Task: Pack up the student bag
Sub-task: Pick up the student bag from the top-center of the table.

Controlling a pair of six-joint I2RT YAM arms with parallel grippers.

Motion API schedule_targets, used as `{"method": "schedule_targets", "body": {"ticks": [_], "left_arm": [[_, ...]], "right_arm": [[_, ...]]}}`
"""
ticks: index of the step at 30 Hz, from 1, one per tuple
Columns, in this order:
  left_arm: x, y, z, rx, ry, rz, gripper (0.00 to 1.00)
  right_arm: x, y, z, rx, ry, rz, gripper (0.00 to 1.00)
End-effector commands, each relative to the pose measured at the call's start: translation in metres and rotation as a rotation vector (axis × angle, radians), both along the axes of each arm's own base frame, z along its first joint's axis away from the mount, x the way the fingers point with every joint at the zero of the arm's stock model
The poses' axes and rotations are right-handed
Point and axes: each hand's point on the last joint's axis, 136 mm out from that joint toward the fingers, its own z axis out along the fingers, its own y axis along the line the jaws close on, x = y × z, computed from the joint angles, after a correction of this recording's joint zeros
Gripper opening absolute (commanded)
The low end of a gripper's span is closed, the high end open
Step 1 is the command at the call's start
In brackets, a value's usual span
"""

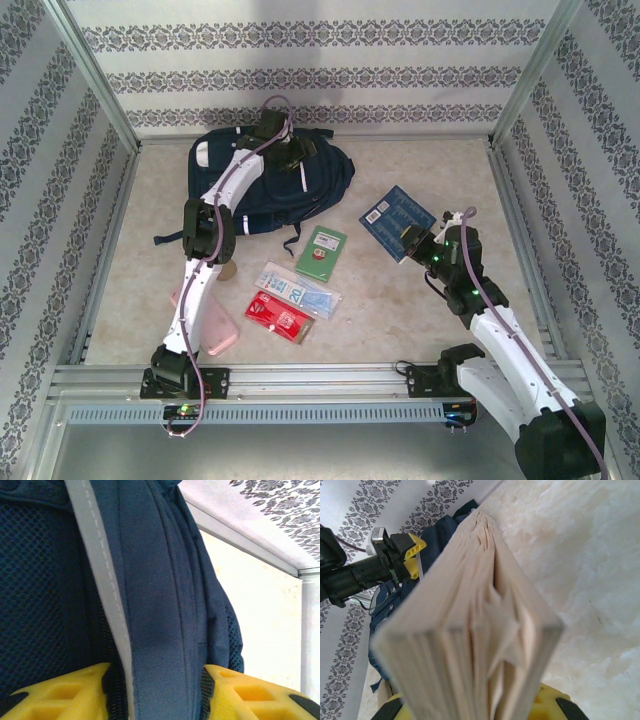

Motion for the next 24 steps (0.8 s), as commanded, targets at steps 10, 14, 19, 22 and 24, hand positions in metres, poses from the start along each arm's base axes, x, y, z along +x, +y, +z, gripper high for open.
{"method": "schedule_targets", "body": {"ticks": [10, 14, 19, 22, 24], "left_arm": [[-0.007, -0.005, -0.039, 0.096, 0.049, -0.054, 0.24], [-0.015, -0.003, -0.043, 0.215, 0.035, -0.089, 0.18], [-0.015, -0.017, -0.016, 0.162, -0.015, -0.121, 0.00], [-0.015, -0.034, 0.033, 0.095, -0.107, -0.146, 0.00], [-0.019, -0.042, 0.070, 0.059, -0.165, -0.169, 0.00]], "right_arm": [[0.003, 0.003, 0.017, 0.021, -0.075, 0.021, 0.00], [0.000, -0.001, 0.020, 0.016, -0.091, 0.005, 0.00], [-0.004, -0.003, 0.022, 0.011, -0.089, 0.001, 0.00], [-0.008, -0.006, 0.024, 0.001, -0.087, -0.012, 0.00], [-0.012, -0.009, 0.028, -0.011, -0.091, -0.018, 0.00]]}}
